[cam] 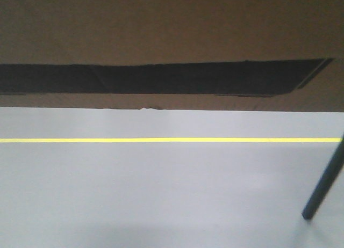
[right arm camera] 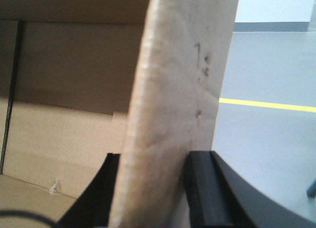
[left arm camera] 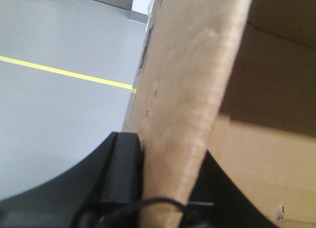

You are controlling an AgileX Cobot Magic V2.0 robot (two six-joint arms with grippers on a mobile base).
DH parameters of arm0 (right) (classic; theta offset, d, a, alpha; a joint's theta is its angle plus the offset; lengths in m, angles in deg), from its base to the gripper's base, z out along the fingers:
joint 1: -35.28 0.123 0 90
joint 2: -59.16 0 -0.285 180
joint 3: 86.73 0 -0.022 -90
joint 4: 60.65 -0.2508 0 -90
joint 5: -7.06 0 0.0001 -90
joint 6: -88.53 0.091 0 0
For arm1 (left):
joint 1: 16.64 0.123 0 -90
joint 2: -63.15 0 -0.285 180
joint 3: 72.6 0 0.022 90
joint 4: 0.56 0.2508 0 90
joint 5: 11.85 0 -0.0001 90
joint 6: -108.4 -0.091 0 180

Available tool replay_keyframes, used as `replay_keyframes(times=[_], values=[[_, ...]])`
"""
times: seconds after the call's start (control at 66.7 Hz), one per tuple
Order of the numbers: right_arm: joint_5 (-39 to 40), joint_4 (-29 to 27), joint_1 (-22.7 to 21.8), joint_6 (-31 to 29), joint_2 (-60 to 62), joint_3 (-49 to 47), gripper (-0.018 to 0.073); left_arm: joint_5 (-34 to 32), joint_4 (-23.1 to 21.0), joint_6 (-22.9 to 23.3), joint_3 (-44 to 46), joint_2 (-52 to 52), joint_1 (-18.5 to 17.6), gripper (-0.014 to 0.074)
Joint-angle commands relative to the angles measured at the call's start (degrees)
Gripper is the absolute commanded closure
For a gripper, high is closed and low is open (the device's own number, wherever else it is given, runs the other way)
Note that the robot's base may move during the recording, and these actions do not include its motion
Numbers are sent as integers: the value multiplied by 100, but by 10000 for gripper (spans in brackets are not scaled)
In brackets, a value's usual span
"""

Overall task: Grab box from left shelf to table start
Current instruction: 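Hold the box with both grippers while the base turns away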

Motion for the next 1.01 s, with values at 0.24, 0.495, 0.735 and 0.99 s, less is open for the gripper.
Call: replay_keyframes(times=[0.24,0.495,0.735,0.99], values=[[1086,133,-31,-12,-80,-186,501,-797,-166,-554,210,-4,-76,688],[1086,133,-31,-12,-80,-186,501,-797,-166,-554,210,-4,-65,688],[1086,133,-31,-12,-80,-186,501,-801,-166,-554,210,-4,-65,688],[1086,133,-31,-12,-80,-186,501,-801,-166,-554,210,-4,-65,688]])
